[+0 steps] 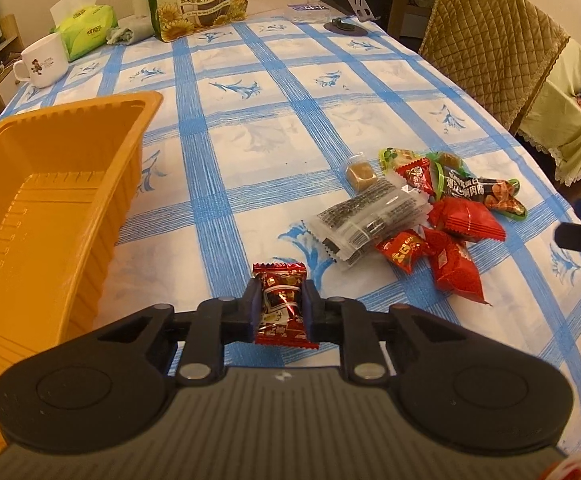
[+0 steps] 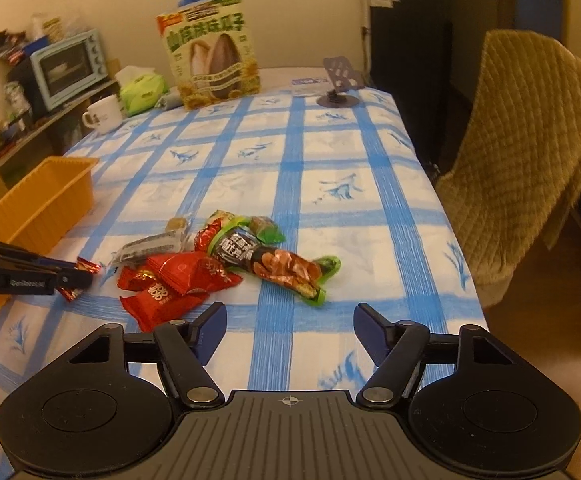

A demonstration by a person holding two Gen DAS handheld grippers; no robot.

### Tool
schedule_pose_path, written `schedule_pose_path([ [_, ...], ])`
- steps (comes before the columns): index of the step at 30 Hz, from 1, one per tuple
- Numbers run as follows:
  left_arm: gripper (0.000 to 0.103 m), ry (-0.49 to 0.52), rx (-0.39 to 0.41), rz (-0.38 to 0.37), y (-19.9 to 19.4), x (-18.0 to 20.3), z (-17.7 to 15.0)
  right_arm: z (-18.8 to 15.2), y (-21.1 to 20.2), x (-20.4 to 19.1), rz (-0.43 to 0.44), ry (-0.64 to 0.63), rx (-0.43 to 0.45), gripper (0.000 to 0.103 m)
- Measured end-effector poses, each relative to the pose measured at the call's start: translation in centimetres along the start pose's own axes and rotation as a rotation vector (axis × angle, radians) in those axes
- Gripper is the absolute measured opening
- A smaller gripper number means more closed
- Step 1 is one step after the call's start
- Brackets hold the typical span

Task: Organize snacks
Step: 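Grasp the long brown-green nut bag with the right tool while left holds candy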

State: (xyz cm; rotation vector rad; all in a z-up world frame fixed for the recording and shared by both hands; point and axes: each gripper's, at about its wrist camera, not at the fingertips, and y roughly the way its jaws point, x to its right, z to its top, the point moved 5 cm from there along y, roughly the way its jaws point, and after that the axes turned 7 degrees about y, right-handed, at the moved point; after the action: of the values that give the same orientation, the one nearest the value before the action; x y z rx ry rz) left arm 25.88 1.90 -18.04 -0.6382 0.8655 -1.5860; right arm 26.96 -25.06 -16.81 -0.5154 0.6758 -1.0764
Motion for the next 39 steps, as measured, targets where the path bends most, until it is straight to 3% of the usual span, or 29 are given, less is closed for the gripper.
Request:
schedule_pose_path([
  [3,0.018,-0.026,0.001,0.004,-1.0,-0.5,-0.2,0.6,1.3,-0.3,0.029,-0.085,0.002,0.06],
  [13,0.018,-0.092,0.006,0.024,-4.0,-1.8,-1.3,2.1,6.5,-1.7,0.098,-0.384,-0.067,0.05],
  [22,0.018,-0.13,0.004,0.052,-6.0,-2.6,-2.4,2.0,9.5,-2.4,0.13,-0.553,-0.148,0.041],
  [31,0.018,-0.145,0.017,0.041,-7.3,-2.5,-2.7,1.1,8.1,-2.9,0.137,-0.562,-0.194,0.03],
  [39,0.018,-0.129,0.031,0.025,-8.2,-2.3,-2.9,1.1,4.6,-2.7,0.117,-0.342,-0.142,0.029],
])
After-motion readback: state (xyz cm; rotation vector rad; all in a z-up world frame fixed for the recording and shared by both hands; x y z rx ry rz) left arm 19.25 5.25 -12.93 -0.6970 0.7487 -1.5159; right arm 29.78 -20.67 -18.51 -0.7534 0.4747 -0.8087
